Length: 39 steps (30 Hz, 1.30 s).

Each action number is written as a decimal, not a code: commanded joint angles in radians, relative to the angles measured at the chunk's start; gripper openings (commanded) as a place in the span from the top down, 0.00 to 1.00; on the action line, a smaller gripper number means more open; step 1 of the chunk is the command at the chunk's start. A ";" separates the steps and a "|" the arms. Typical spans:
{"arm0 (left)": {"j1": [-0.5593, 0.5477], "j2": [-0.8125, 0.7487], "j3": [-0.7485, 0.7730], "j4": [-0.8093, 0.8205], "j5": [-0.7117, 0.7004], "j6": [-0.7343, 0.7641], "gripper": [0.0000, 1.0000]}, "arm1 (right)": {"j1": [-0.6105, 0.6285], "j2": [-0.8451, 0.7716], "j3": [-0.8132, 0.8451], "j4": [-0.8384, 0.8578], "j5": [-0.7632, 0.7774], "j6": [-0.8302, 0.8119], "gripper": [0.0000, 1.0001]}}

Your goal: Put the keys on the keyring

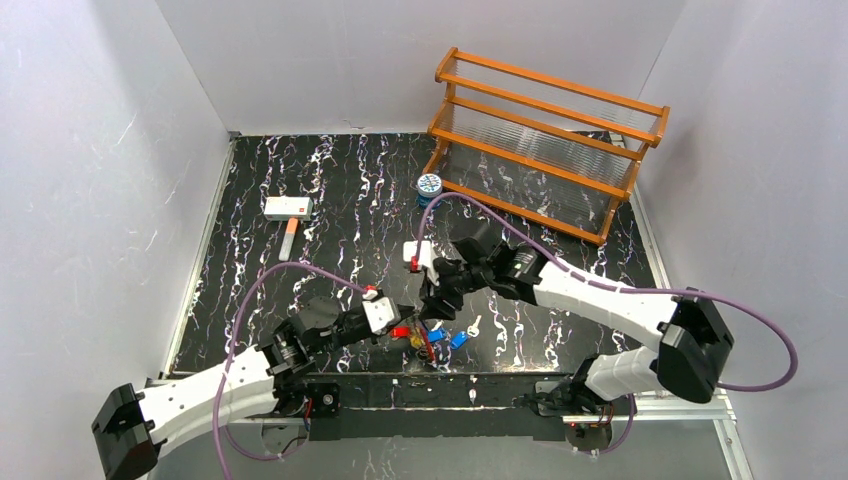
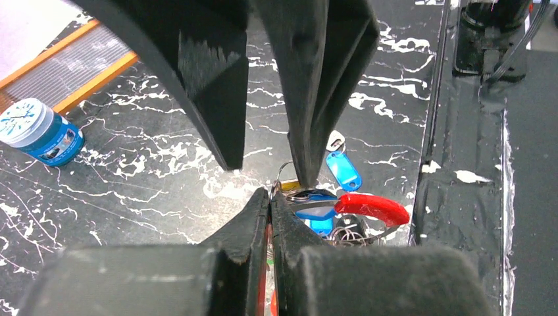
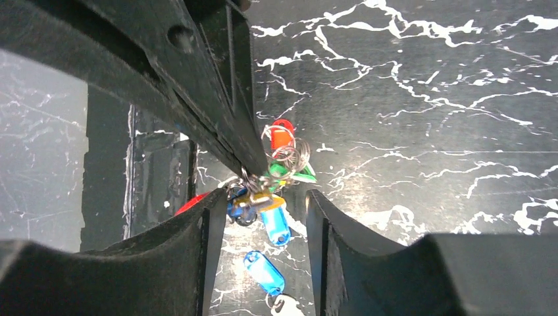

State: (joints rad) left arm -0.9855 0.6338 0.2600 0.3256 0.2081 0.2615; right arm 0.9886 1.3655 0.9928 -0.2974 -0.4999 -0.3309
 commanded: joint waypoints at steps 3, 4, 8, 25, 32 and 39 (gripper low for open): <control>-0.003 -0.066 -0.143 0.322 -0.016 -0.132 1.00 | -0.041 -0.104 -0.066 0.155 -0.031 0.081 0.43; -0.002 -0.071 -0.162 0.384 -0.016 -0.150 1.00 | -0.050 -0.115 -0.071 0.166 -0.039 0.090 0.44; -0.004 -0.084 -0.206 0.491 -0.023 -0.185 1.00 | -0.073 -0.143 -0.088 0.179 -0.065 0.117 0.47; -0.002 -0.111 -0.257 0.615 -0.046 -0.204 1.00 | -0.090 -0.118 -0.055 0.193 -0.231 0.209 0.56; -0.002 -0.102 -0.255 0.616 -0.037 -0.203 1.00 | -0.090 -0.101 -0.048 0.198 -0.244 0.235 0.68; -0.002 -0.104 -0.257 0.616 -0.028 -0.203 1.00 | -0.091 -0.094 -0.060 0.187 -0.212 0.234 0.99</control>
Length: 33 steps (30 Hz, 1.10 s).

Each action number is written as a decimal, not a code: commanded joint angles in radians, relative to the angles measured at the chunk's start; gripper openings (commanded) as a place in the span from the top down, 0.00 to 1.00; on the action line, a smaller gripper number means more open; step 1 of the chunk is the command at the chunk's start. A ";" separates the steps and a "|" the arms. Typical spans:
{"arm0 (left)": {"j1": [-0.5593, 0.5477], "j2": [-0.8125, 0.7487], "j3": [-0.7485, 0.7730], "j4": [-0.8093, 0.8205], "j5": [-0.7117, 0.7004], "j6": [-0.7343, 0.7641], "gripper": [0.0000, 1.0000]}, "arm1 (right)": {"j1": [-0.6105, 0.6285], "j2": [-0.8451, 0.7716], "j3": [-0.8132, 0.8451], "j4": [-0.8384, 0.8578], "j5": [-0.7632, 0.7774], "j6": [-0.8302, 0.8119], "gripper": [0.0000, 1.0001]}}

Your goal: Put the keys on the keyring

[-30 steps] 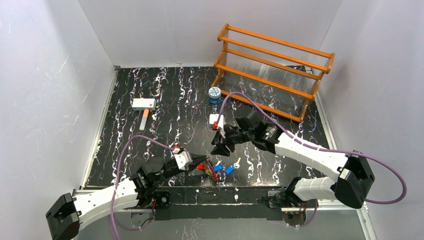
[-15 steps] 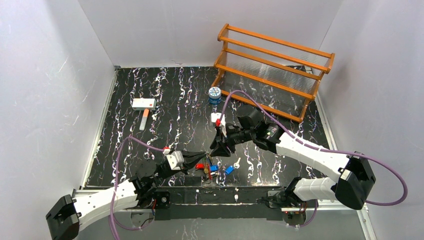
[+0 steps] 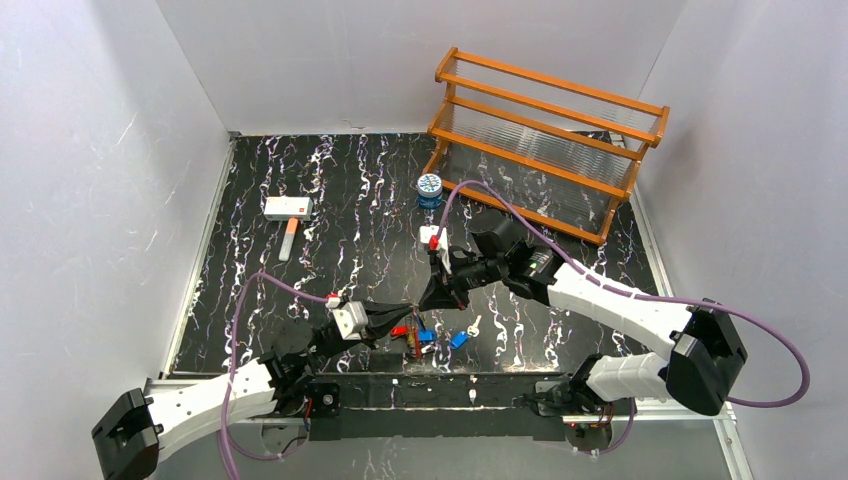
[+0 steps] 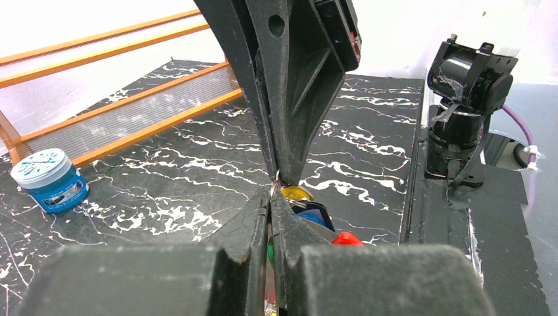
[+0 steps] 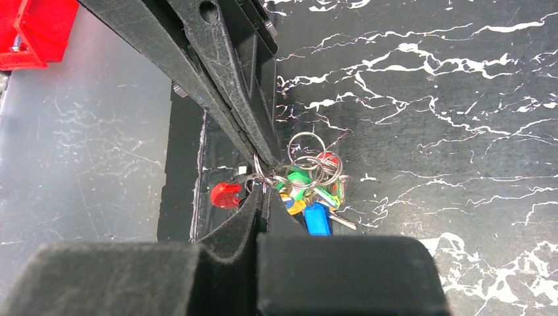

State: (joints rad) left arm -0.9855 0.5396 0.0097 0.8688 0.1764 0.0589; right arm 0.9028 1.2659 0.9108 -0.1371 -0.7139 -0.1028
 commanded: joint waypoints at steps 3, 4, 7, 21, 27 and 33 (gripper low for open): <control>-0.003 -0.015 -0.005 0.075 0.008 0.001 1.00 | -0.005 0.006 0.009 0.021 0.022 0.000 0.99; -0.002 -0.016 -0.004 0.075 0.011 0.001 1.00 | -0.005 0.006 0.004 0.023 0.026 -0.003 0.99; -0.003 -0.020 -0.002 0.076 0.022 0.005 1.00 | -0.006 0.009 -0.016 0.028 0.032 -0.006 0.99; -0.003 -0.050 -0.007 0.086 0.039 0.009 1.00 | -0.015 0.092 -0.034 0.070 -0.029 -0.003 0.99; -0.003 -0.053 -0.007 0.090 0.043 0.007 1.00 | -0.016 0.094 -0.068 0.159 -0.077 -0.047 0.80; -0.003 -0.056 -0.008 0.091 0.046 0.007 1.00 | -0.017 0.040 -0.140 0.250 0.045 -0.057 0.51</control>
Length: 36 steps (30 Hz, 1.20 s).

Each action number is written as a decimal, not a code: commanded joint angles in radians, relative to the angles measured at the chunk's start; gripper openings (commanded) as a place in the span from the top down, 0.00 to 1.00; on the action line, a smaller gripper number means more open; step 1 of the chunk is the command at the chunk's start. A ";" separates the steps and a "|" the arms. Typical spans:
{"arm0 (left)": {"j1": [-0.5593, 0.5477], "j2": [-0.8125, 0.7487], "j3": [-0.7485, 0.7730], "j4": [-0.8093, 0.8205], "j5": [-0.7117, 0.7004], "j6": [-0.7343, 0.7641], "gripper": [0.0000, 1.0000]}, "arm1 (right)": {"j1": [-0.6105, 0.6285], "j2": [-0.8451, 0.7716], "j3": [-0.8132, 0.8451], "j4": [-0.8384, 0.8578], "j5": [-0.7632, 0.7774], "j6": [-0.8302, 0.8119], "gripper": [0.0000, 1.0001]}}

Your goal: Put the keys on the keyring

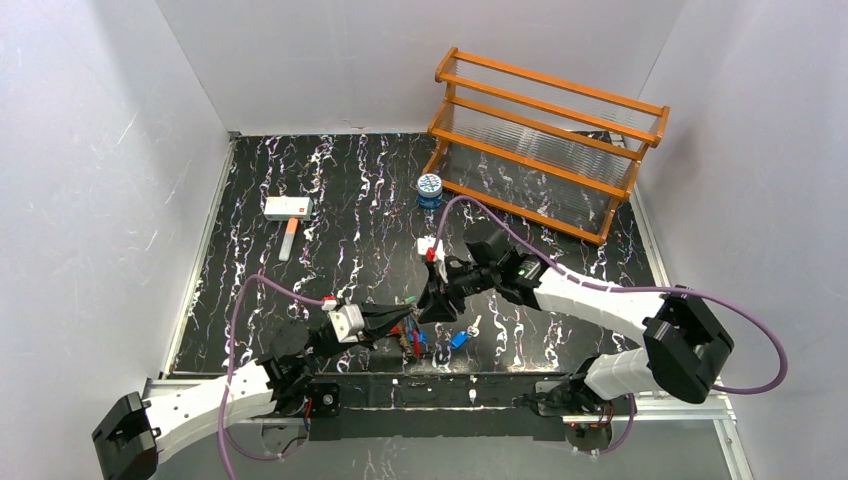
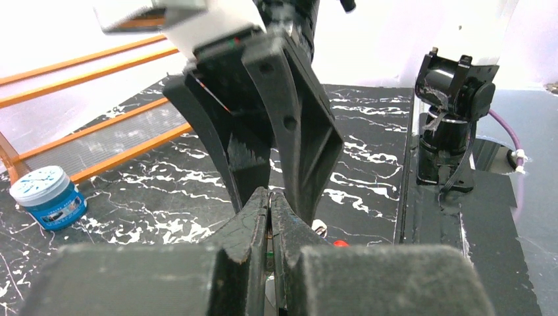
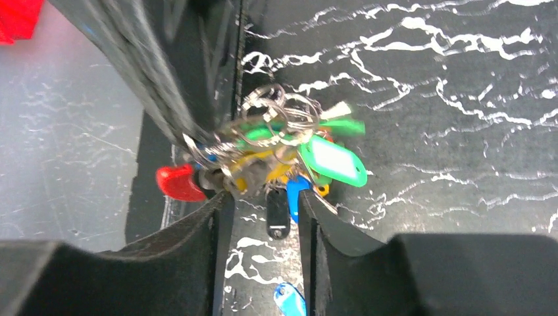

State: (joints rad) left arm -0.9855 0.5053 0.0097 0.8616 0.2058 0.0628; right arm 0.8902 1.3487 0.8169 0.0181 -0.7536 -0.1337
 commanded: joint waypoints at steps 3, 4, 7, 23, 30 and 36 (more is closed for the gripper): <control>-0.003 -0.022 -0.007 0.099 0.019 0.003 1.00 | -0.004 -0.071 -0.074 0.127 0.156 -0.023 0.48; -0.003 -0.021 -0.007 0.100 0.018 0.005 1.00 | -0.004 -0.077 -0.077 0.131 0.176 -0.020 0.48; -0.003 -0.022 -0.007 0.100 0.015 0.003 1.00 | -0.004 -0.103 -0.080 0.124 0.206 -0.019 0.48; -0.003 -0.015 -0.018 0.102 0.021 0.003 1.00 | -0.003 -0.300 -0.184 0.328 0.067 -0.001 0.67; -0.002 -0.013 -0.017 0.102 0.023 0.000 1.00 | -0.002 -0.187 -0.129 0.309 0.006 0.019 0.71; -0.003 -0.021 -0.020 0.102 0.022 -0.001 1.00 | -0.004 -0.140 -0.124 0.310 0.011 0.014 0.97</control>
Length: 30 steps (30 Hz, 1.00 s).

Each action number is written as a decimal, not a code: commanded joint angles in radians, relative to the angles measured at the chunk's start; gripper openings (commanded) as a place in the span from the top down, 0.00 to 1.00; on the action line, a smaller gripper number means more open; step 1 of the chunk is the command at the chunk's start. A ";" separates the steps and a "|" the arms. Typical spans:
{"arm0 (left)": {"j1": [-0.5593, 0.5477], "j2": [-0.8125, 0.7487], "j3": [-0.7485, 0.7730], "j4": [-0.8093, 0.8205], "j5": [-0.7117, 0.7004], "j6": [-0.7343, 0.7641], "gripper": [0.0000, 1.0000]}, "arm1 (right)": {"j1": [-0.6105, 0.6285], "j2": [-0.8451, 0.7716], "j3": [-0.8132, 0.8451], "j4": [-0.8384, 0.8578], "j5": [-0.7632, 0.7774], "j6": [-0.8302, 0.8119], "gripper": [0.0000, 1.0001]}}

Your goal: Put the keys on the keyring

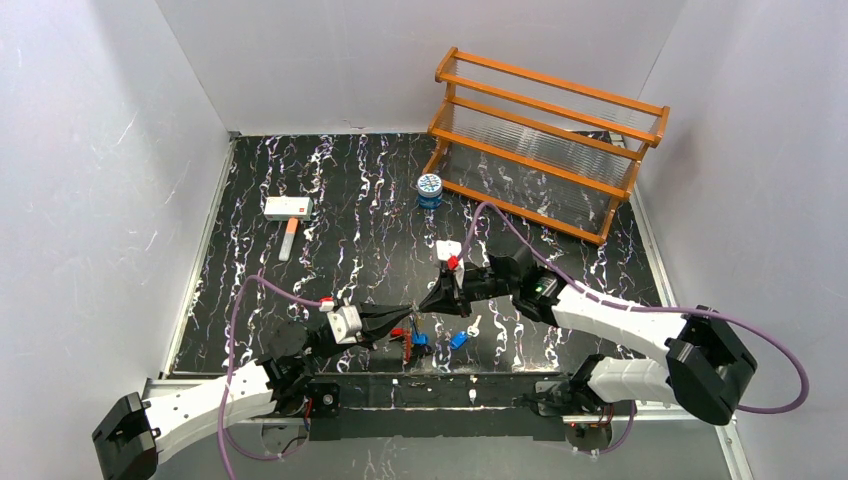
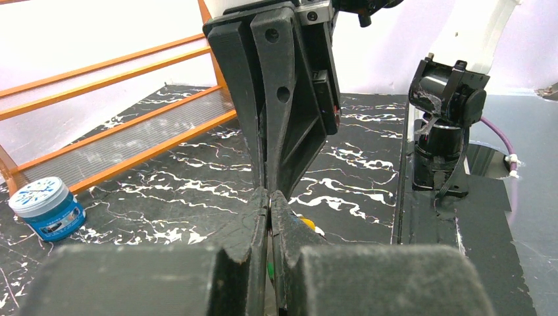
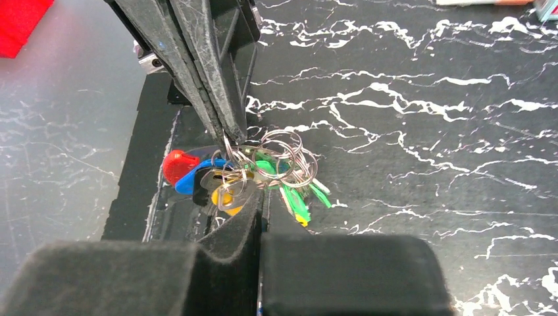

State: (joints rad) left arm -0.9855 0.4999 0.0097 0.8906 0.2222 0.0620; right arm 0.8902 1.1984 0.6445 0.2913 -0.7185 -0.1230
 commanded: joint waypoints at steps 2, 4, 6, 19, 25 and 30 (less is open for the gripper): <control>-0.002 -0.017 -0.021 0.073 0.006 -0.004 1.00 | -0.004 0.020 0.050 0.035 -0.018 0.002 0.99; -0.003 -0.017 -0.023 0.074 0.006 -0.001 1.00 | -0.003 0.031 0.051 0.036 -0.016 0.003 0.99; -0.003 -0.016 -0.023 0.074 0.006 -0.001 1.00 | -0.002 0.038 0.052 0.044 -0.016 0.010 0.99; -0.003 -0.002 -0.019 0.074 0.007 0.010 1.00 | -0.004 -0.094 0.027 -0.029 0.019 -0.056 0.47; -0.004 0.006 -0.017 0.074 0.013 0.009 1.00 | -0.004 -0.110 0.025 -0.008 -0.017 -0.060 0.36; -0.003 0.002 -0.017 0.075 0.012 0.008 1.00 | -0.003 -0.050 0.068 -0.021 -0.020 -0.023 0.40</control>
State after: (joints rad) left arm -0.9855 0.5114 0.0097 0.8909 0.2264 0.0628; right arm 0.8902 1.1103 0.6590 0.2607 -0.7200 -0.1619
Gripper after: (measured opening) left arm 0.011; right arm 0.618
